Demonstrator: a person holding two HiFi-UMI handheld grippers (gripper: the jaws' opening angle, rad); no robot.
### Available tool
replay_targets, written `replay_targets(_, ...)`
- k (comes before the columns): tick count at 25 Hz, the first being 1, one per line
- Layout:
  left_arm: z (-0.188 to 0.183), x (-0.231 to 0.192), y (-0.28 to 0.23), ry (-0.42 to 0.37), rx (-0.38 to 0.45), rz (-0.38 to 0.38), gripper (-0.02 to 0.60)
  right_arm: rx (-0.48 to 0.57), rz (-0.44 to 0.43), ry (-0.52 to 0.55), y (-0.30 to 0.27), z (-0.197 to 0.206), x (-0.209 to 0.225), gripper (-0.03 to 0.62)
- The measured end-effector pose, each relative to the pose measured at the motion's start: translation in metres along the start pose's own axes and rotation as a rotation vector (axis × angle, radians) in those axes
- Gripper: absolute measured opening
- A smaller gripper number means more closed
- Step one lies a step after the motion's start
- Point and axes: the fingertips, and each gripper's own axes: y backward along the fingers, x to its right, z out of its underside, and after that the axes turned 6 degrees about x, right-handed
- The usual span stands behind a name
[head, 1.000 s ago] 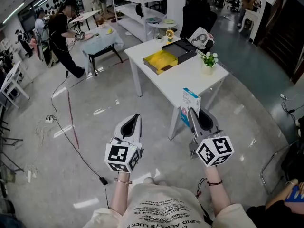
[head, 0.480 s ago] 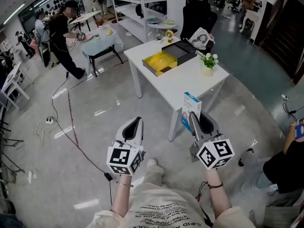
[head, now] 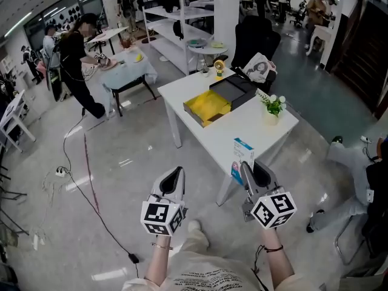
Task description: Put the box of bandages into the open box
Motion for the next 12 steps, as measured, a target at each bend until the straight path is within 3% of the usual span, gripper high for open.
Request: replay_targets(12, 0.004, -0.086, -0.11, 0.012, -0.013, 0.062, 0.023, 0.002, 0.088, -0.048, -0.124, 0.015, 0.04, 0.091)
